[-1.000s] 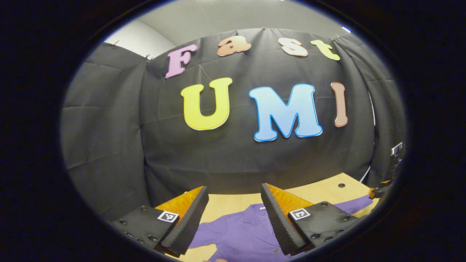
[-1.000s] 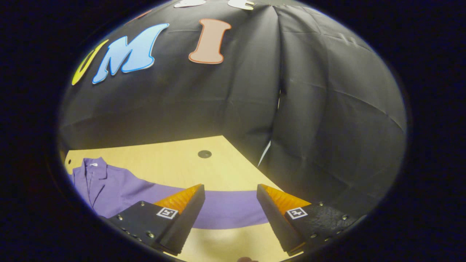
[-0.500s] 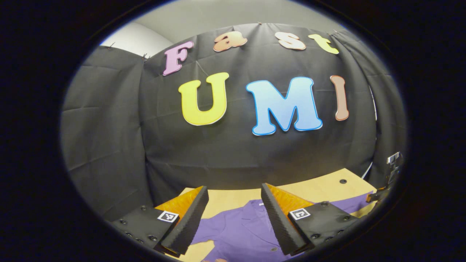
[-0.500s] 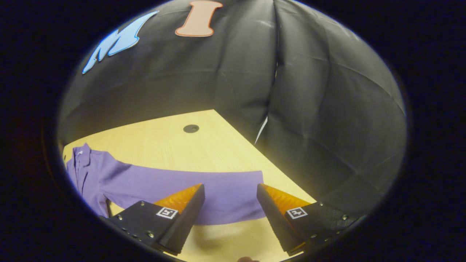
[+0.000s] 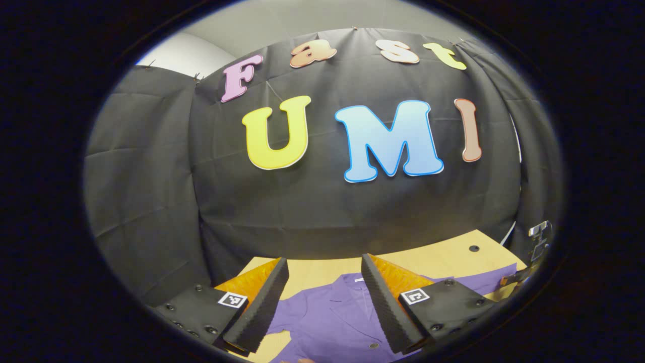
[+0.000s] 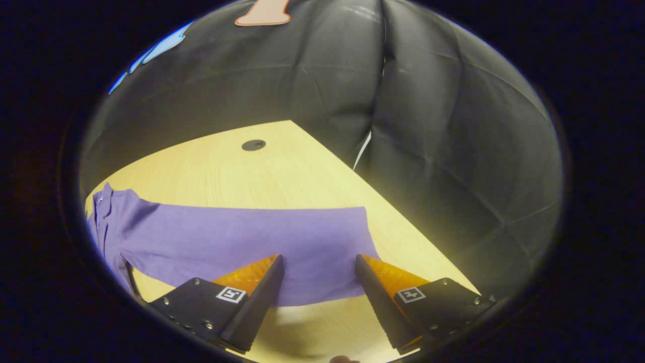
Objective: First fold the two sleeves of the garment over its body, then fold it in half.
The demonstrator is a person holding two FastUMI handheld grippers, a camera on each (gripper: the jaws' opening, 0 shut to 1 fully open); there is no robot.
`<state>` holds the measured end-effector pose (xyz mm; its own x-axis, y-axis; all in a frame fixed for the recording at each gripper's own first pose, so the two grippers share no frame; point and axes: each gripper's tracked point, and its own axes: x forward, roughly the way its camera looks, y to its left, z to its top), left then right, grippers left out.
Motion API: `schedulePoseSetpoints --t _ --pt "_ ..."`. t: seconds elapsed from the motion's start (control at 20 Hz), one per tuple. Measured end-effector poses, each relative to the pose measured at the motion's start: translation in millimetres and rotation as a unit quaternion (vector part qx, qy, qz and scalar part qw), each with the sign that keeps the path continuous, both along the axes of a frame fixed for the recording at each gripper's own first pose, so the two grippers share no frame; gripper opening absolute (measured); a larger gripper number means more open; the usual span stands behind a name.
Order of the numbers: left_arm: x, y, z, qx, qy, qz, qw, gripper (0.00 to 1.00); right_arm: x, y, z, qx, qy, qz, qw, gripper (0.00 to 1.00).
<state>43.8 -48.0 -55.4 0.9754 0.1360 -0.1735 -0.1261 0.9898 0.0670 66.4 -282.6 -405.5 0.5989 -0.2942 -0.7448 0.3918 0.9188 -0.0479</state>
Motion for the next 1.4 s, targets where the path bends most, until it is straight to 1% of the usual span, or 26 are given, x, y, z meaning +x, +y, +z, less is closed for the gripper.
schedulePoseSetpoints --t 0.15,0.3,0.35,0.4,0.5,0.55,0.6,0.7,0.75,0.8,0.85,1.0,1.1,1.15,1.2,1.3,1.4 --pt "1 -3 0 -0.004 0.001 -0.001 1.000 0.96 -2 -2 -3 0.017 0.003 -0.005 1.000 0.96" --pt "2 -6 -2 -0.007 0.002 -0.003 1.000 0.96 -3 2 -5 0.046 -0.001 -0.009 0.999 0.96" --pt "3 -7 -3 -0.008 0.002 -0.004 1.000 0.96 -1 0 -4 0.047 -0.001 -0.009 0.999 0.90" --pt "3 -8 -4 -0.009 0.002 -0.005 1.000 0.96 0 3 -8 0.052 -0.004 -0.002 0.999 0.90" --pt "3 -9 -3 -0.009 0.001 -0.006 1.000 0.96 2 12 -9 0.051 -0.003 0.002 0.999 0.75" --pt "3 -8 -3 -0.009 0.001 -0.006 1.000 0.96 2 12 -7 0.056 -0.001 -0.005 0.998 0.72" --pt "3 -7 -4 -0.009 0.001 -0.005 1.000 0.96 7 14 -9 0.076 -0.009 -0.005 0.997 0.72" --pt "2 -5 -4 -0.010 0.002 -0.004 1.000 0.96 5 13 -7 0.089 -0.001 -0.024 0.996 0.36" --pt "2 -4 -5 -0.011 0.003 -0.003 1.000 0.96 6 14 -4 0.096 -0.002 -0.024 0.995 0.35" --pt "3 -3 -6 -0.012 0.004 -0.002 1.000 0.96 5 17 -4 0.108 0.007 -0.041 0.993 0.35" --pt "2 -1 -7 -0.013 0.004 -0.001 1.000 0.96 7 20 -3 0.117 0.011 -0.052 0.992 0.05" --pt "3 1 -8 -0.015 0.005 -0.001 1.000 0.96 8 18 -2 0.131 0.017 -0.061 0.989 0.05" --pt "3 3 -8 -0.015 0.004 -0.004 1.000 0.96 11 22 2 0.150 0.013 -0.072 0.986 0.05" --pt "3 4 -8 -0.014 0.004 -0.004 1.000 0.96 15 21 6 0.156 0.006 -0.077 0.985 0.07" --pt "4 5 -8 -0.014 0.003 -0.005 1.000 0.96 17 25 9 0.162 -0.001 -0.080 0.984 0.05" --pt "2 10 -7 -0.015 0.002 -0.005 1.000 0.96 23 37 23 0.181 -0.014 -0.076 0.980 0.05" --pt "0 14 -9 -0.019 0.001 -0.005 1.000 0.96 28 60 36 0.197 -0.025 -0.062 0.978 0.05"
